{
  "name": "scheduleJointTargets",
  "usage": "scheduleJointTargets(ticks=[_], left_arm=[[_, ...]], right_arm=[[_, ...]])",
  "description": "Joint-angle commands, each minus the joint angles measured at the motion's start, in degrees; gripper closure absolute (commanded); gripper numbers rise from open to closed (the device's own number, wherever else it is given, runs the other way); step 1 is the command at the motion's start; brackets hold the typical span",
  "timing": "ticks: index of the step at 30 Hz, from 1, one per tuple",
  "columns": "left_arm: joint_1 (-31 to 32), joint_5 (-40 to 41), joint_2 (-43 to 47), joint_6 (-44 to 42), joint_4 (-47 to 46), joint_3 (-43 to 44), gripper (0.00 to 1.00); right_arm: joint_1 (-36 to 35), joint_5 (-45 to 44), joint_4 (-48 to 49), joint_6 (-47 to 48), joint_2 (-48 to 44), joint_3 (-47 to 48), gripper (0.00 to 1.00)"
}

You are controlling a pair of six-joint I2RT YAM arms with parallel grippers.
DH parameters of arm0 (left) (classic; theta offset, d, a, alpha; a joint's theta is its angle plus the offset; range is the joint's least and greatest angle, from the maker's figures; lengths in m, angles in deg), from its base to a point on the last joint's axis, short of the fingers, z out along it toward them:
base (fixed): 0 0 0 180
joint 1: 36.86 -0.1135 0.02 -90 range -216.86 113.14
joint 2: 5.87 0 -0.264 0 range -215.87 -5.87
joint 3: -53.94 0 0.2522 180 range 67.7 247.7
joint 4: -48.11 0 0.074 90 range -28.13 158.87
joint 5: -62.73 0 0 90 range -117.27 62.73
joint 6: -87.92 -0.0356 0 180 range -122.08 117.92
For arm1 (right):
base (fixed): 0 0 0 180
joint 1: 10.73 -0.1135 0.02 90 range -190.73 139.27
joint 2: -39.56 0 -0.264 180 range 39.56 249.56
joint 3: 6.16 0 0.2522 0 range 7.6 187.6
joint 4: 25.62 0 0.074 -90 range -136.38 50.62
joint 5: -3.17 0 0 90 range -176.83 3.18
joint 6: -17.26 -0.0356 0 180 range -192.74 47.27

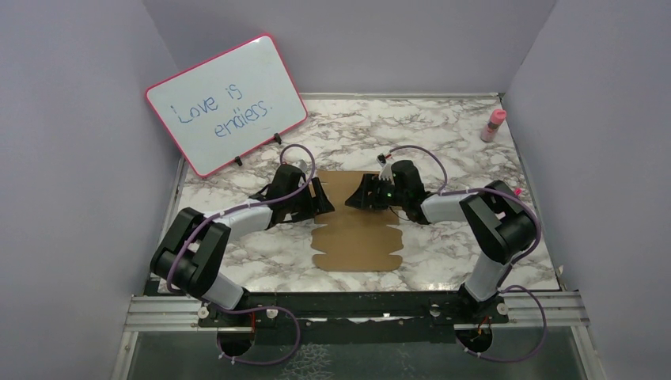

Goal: Fold the paper box

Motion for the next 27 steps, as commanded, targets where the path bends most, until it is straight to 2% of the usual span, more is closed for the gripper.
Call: scheduleJointTargets(ticks=[1,11,27], left_arm=[[0.1,-2.7,0.7,0.7,-1.5,-0.8,0.27],[0.1,-2.4,5.0,0.3,1.2,1.4,0.32],[2.0,-4.5,4.2,1.0,1.4,4.1,0.32]], right_arm=[[-1.0,-1.4,-0.8,-0.2,2.0,0.8,0.25],[-1.3,-1.5,-0.2,-0.6,2.9,0.8,0.25],[-1.7,-1.9,0.0,-0.9,2.9,0.8,0.25]])
